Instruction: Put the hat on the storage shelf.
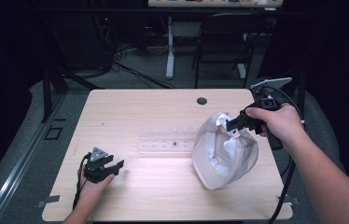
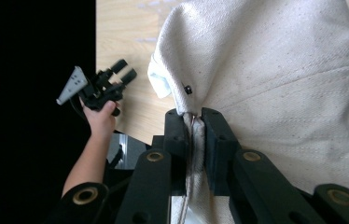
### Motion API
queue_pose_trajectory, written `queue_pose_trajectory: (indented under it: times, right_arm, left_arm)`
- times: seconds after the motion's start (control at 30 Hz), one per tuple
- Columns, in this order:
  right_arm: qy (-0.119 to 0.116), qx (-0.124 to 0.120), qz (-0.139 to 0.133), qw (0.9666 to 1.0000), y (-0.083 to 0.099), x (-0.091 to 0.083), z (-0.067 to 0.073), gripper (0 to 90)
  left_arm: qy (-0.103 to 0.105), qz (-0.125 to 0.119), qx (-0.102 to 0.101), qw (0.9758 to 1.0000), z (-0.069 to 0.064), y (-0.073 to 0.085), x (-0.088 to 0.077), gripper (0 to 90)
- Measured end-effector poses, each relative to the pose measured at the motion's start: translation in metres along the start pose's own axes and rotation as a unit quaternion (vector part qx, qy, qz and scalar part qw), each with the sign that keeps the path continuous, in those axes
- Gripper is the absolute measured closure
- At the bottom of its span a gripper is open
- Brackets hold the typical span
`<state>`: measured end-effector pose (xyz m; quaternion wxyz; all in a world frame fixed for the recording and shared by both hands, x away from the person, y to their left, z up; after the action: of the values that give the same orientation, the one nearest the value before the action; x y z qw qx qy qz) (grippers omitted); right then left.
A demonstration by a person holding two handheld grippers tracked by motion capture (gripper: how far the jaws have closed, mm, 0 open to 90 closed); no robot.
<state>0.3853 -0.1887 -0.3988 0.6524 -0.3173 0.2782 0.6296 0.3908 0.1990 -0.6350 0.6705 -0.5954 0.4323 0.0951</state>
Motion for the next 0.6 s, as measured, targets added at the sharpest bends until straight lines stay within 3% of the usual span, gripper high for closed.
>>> queue_pose_trajectory:
  times: [0.37,0.43,0.6]
  right_arm:
    - [-0.040,-0.018,-0.022,0.9988,-0.015,-0.013,0.020,81.3]
    - [-0.045,-0.016,-0.030,0.9984,-0.019,-0.014,0.024,81.4]
    - [-0.051,-0.013,-0.047,0.9975,-0.030,-0.015,0.032,81.4]
  left_arm:
    - [0.002,-0.003,0.009,1.0000,-0.004,-0.002,-0.001,46.2]
    - [0.004,0.004,0.011,0.9999,-0.005,-0.001,-0.001,46.2]
    - [0.004,-0.004,0.010,0.9999,-0.007,-0.002,-0.001,46.4]
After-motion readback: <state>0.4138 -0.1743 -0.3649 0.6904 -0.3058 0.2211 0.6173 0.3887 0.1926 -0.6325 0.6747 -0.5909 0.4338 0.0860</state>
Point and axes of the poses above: each handheld gripper's, and its own axes: x roughly forward along the jaws, y roughly out of its underside, z roughly to its left, the point moved 10 cm from there along x, roughly forward along the jaws, and after that the axes turned 3 degrees about z, right-handed, at the moved point
